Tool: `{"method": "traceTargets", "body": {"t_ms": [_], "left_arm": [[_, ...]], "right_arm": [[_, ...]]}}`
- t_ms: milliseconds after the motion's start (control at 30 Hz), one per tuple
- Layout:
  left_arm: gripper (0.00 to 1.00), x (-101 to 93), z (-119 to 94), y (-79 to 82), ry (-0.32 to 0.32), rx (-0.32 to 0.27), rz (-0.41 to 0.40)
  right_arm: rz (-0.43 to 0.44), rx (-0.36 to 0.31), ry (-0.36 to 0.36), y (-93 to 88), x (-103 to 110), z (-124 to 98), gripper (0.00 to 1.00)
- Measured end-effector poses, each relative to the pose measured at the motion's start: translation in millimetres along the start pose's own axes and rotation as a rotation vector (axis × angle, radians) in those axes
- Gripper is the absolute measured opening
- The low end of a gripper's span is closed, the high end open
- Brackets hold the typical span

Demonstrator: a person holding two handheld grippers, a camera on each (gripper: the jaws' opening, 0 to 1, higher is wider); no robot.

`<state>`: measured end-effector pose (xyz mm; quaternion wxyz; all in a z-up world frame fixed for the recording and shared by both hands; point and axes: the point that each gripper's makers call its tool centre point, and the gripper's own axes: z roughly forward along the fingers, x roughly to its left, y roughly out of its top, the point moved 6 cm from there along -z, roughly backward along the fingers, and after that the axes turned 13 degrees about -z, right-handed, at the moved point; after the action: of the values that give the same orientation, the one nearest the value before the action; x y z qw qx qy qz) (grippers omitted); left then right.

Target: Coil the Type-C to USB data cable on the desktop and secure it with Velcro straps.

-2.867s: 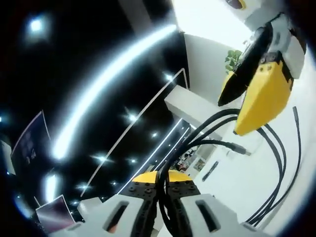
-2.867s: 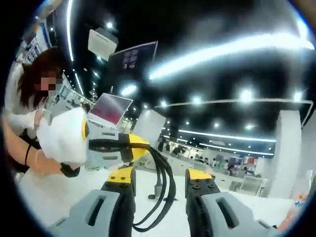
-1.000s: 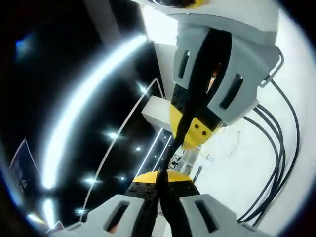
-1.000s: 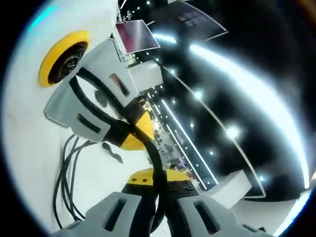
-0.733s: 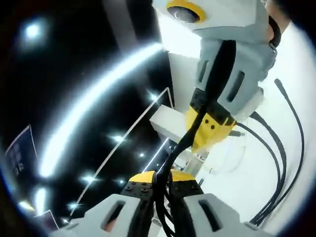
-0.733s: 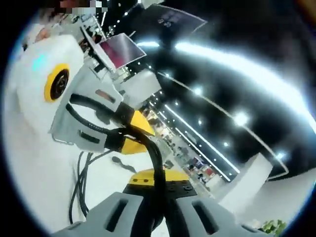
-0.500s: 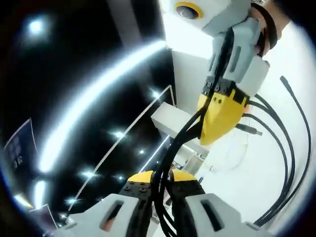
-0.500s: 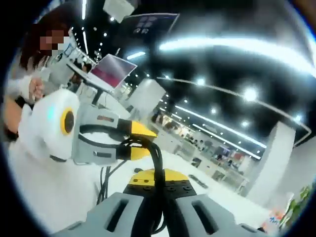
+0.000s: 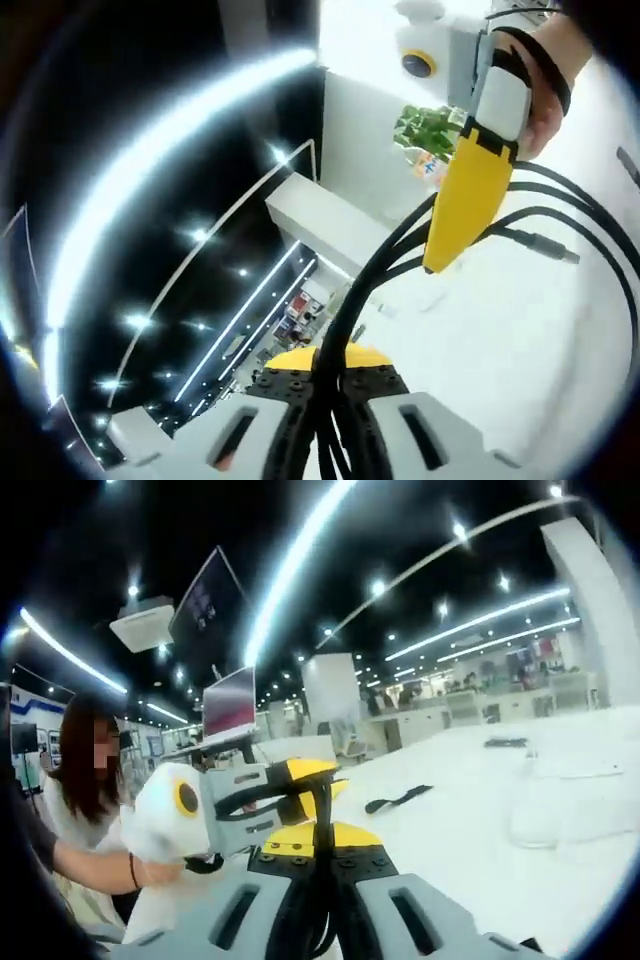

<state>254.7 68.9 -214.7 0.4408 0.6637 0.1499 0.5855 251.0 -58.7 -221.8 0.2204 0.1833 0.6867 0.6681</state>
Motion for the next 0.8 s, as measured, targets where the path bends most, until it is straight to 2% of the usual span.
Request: {"method": "traceTargets", "body": {"t_ms": [33,100,133,233,433,633,800], "left_arm": [[0.07,-0.9,-0.1,-1.2,-0.021,0.017,-0.01],[0.07,-5.2,-3.2,-7.5,-0.082,0.06,-0.033],[0.07,-6.5,-6.1,-11.1,-0.099,0.07,-0.025],[0.06,-6.9,-15.5,-20.1,-0.127,0.089,0.002],[0.06,-2.1,-31.2,-28.8,-0.201,0.062,-0.178],[0.06,-11.4,-25.7,-33.4,-0.205,0.099,-0.108],[0.06,-9.6,-26.4,-34.3,-0.203,0.104,-0.117]], "right_arm": [[0.004,-0.001,0.007,-6.6,-1.8,1.1,0.02],[0.094,-0.015,0.048,-18.8,2.0,2.3,0.03],[0.15,-0.004,0.075,-27.0,4.3,4.2,0.03],[0.198,0.013,0.103,-36.3,11.0,12.1,0.04],[0.162,0.011,0.146,-32.5,31.9,15.8,0.07],[0.137,0.055,0.096,-39.8,24.7,15.4,0.07],[0.145,0.064,0.088,-40.6,23.2,17.2,0.05]]}}
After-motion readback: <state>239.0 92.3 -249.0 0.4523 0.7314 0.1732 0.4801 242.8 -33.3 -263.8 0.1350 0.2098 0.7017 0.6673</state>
